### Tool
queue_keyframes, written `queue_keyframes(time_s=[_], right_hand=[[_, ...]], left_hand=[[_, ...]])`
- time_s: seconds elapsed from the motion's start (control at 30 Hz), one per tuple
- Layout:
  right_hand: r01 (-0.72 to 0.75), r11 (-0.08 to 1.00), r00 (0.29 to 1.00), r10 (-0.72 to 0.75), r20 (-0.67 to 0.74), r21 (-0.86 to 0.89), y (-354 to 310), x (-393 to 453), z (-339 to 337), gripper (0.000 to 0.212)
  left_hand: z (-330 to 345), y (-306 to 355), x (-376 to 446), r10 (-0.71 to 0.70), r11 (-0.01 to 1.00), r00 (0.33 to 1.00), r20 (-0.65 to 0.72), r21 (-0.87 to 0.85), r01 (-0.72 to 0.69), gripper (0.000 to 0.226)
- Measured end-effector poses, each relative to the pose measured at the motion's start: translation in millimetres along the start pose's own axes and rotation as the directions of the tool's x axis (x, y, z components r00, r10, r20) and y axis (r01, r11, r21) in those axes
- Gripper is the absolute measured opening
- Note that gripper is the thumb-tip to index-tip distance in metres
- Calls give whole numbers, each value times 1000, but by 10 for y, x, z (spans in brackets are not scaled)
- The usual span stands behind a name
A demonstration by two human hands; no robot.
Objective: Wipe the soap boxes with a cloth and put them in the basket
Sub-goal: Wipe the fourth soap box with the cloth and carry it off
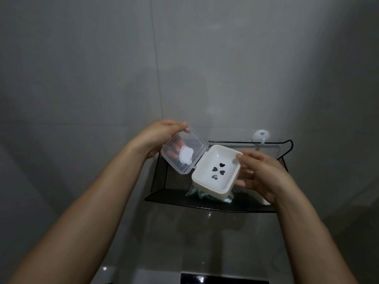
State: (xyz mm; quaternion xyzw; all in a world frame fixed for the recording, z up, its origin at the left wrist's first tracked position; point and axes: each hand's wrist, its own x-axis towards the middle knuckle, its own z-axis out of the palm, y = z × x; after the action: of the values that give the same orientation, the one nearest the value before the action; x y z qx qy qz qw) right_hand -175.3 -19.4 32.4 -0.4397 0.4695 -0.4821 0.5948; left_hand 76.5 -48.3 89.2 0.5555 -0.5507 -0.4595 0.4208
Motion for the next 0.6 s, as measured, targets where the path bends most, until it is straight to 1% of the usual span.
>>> queue_keyframes(time_s=[0.07,0.13,0.2,0.27,0.33,0.43,0.5,0.6], right_hand=[[5,1000,1000,-5,1,6,-10,44,27,8],[10,998,1000,-11,11,58,-25,97,36,11],[14,992,1000,-17,22,128,-36,160,43,15],[2,981,999,-13,52,194,-56,218,72,18],[-26,972,994,1,109,232,-77,264,134,24],[-70,970,976,18,219,234,-76,295,268,32],[-99,966,953,23,301,239,-49,268,387,34],[-119,971,900,17,436,208,33,172,577,41]], left_hand=[[-21,2,-30,-15,1000,999,-46,-21,14,31],[-59,-8,-95,-35,996,993,-113,-88,25,35],[-78,-50,-224,-41,985,974,-223,-173,2,35],[-39,-136,-399,-50,979,927,-372,-200,-28,31],[87,-231,-606,-38,984,875,-482,-172,-52,33],[353,-332,-907,-9,972,832,-554,-199,-122,44],[475,-384,-1047,10,969,800,-599,-191,-155,48],[524,-471,-1215,15,970,734,-679,-167,-175,55]])
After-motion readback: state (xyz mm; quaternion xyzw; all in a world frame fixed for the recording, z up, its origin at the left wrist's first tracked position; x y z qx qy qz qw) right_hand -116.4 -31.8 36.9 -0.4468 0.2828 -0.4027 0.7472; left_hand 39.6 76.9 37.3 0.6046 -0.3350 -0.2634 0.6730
